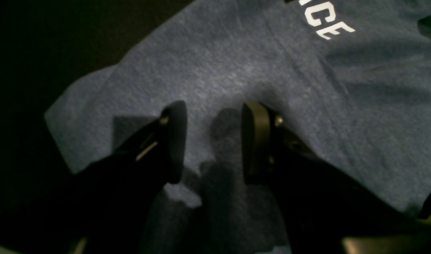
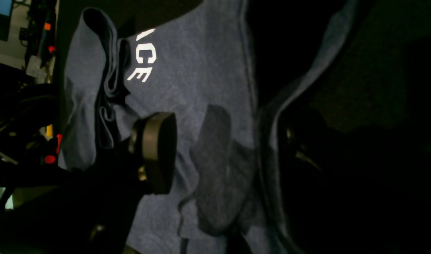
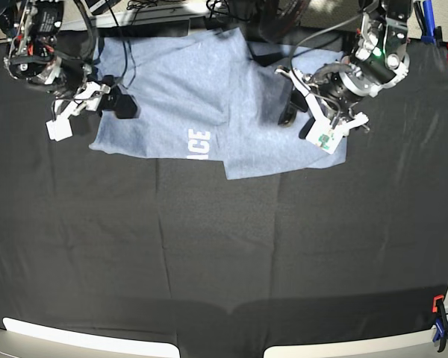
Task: Layout the t-shirt on the table in an organized manner, then fold the t-shirt properly
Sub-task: 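Grasp the folded strip edges with both grippers, then lift the strip with both grippers and fold it in half toward the left gripper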
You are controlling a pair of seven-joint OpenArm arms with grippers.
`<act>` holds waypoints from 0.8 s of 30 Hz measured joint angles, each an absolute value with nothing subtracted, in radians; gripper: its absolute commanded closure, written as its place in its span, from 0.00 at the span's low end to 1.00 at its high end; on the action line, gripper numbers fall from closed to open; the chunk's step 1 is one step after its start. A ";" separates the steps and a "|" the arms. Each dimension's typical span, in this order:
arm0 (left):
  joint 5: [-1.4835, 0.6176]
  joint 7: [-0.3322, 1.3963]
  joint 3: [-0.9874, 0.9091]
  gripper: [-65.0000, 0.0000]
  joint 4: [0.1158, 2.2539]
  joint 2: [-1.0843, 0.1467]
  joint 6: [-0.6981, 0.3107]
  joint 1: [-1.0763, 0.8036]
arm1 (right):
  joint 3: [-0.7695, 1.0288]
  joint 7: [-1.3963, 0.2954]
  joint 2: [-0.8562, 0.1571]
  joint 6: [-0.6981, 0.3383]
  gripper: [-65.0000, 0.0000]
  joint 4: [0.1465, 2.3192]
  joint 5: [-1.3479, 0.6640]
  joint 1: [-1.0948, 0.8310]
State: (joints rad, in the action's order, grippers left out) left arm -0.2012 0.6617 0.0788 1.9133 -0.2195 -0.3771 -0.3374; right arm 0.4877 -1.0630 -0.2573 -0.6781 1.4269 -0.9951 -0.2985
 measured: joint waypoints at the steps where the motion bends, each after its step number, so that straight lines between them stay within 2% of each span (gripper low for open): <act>1: -0.201 0.662 0.079 0.64 1.913 -0.220 -0.377 -0.337 | 0.488 -1.067 -0.252 -0.678 0.61 1.427 -0.987 -0.297; 5: -0.201 0.662 0.079 0.64 1.913 -0.220 -0.377 -0.338 | 0.487 -1.086 -0.248 -0.673 1.00 1.426 -0.970 -0.297; 8: -0.201 0.667 0.079 0.64 1.913 -0.246 -0.377 -0.339 | 0.492 -1.095 -0.248 -0.674 1.00 1.436 -0.969 -0.299; 13: -0.203 0.684 0.047 0.64 1.913 -0.319 -0.377 -0.351 | 0.530 -1.157 -0.244 -0.670 1.00 1.578 -0.940 -0.309; 16: -0.205 0.665 -0.054 0.65 1.913 -0.324 -0.377 -0.389 | 0.532 -1.160 -0.231 -0.600 1.00 1.707 -0.905 -0.308; 20: -0.229 0.624 -0.211 0.65 1.913 -0.324 -0.377 -0.426 | 0.525 -1.166 -0.126 -0.576 1.00 1.924 -0.877 -0.311; 24: -0.279 0.627 -0.325 0.65 1.913 -0.324 -0.397 -0.449 | 0.411 -1.161 -0.012 -0.549 1.00 2.125 -0.811 -0.307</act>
